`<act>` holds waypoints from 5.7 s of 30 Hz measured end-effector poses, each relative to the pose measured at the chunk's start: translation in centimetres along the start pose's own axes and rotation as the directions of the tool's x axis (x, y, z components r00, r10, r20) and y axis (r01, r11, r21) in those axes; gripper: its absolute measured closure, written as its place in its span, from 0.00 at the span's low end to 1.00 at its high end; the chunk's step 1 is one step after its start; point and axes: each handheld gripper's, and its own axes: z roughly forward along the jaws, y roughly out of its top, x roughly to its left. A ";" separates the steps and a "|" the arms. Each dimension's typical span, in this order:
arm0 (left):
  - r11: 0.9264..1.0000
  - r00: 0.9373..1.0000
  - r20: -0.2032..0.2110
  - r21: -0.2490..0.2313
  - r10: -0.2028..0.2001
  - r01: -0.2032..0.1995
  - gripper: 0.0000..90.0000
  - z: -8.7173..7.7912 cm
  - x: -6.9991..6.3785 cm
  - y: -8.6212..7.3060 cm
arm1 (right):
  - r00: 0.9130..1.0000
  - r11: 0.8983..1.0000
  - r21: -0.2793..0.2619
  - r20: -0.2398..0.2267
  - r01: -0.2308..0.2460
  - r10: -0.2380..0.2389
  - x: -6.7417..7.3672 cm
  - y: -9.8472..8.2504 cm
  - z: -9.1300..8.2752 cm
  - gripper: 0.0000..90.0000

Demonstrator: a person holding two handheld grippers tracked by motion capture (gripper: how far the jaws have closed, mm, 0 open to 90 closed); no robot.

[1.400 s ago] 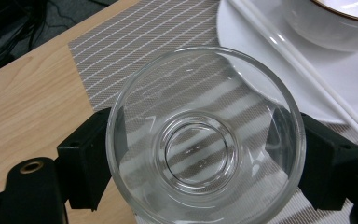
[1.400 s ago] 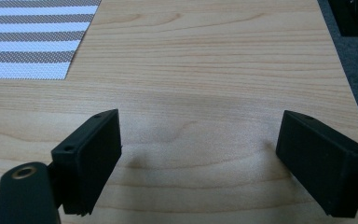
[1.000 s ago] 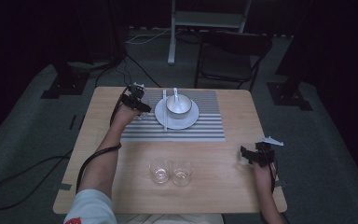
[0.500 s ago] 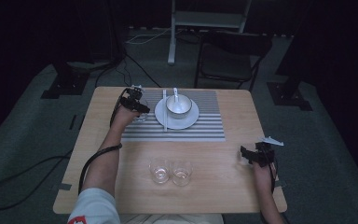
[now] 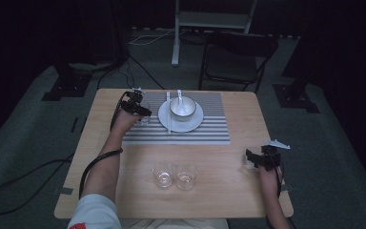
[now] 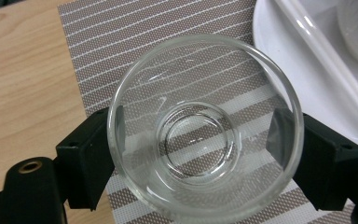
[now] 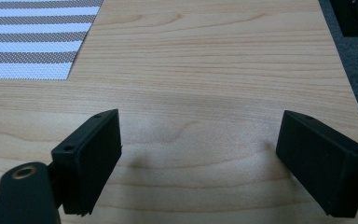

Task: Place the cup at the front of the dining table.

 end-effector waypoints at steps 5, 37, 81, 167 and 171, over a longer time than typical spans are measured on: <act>1.000 1.000 0.005 0.008 -0.021 0.021 0.09 -0.2 0.3 -0.1 | 1.000 1.000 0.000 0.001 0.001 -0.001 0.0 0.0 0.0 0.15; 0.993 0.999 -0.030 -0.112 -0.030 0.027 0.00 -1.0 -0.2 -5.1 | 1.000 1.000 0.005 0.009 0.002 -0.002 0.1 0.0 0.1 0.15; 0.981 1.000 -0.026 -0.193 0.003 -0.008 0.00 -4.2 -1.0 -12.3 | 1.000 1.000 0.007 0.014 0.001 -0.002 0.1 0.0 0.1 0.15; 0.941 0.995 -0.025 -0.329 -0.092 0.079 0.00 -13.2 -0.7 -30.3 | 1.000 1.000 0.011 0.025 0.006 -0.006 0.3 -0.1 0.0 0.15; 0.941 0.994 -0.030 -0.327 -0.101 0.086 0.00 -13.5 -0.4 -30.9 | 1.000 1.000 0.010 0.026 0.008 -0.008 0.3 -0.1 0.0 0.15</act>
